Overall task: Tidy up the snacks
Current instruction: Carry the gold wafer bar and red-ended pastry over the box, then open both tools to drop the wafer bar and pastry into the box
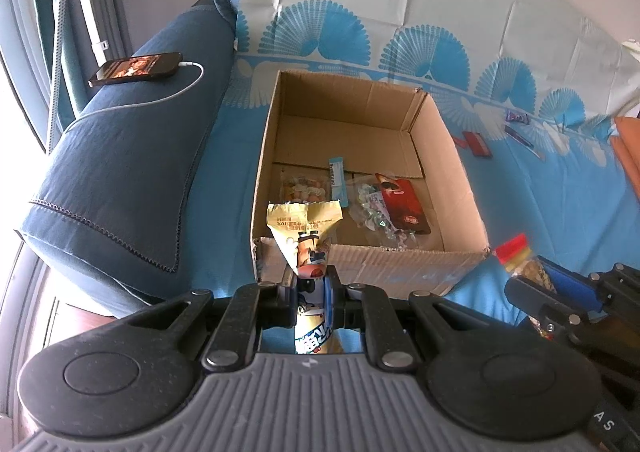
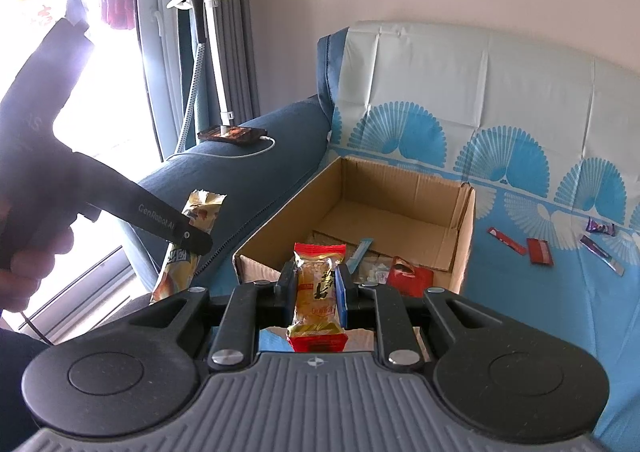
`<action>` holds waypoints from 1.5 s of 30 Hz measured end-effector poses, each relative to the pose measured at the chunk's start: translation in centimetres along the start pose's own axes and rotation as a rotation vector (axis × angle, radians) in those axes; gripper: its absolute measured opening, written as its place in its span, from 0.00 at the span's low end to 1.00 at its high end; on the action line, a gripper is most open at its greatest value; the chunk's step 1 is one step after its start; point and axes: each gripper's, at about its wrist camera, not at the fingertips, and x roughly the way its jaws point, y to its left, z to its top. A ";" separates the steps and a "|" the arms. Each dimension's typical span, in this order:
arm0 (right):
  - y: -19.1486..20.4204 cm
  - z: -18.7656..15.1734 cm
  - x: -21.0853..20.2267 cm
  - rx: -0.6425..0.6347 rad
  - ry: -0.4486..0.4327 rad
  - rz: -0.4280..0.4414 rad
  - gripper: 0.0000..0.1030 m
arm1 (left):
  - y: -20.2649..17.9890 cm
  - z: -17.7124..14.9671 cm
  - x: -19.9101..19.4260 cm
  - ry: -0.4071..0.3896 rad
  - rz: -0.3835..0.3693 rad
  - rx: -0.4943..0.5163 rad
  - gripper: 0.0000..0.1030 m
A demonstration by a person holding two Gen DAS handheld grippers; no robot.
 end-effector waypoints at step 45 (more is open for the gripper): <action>-3.4 3.4 7.3 0.077 0.041 -0.075 0.21 | 0.0 8.7 4.0 -0.096 -0.054 -0.059 0.13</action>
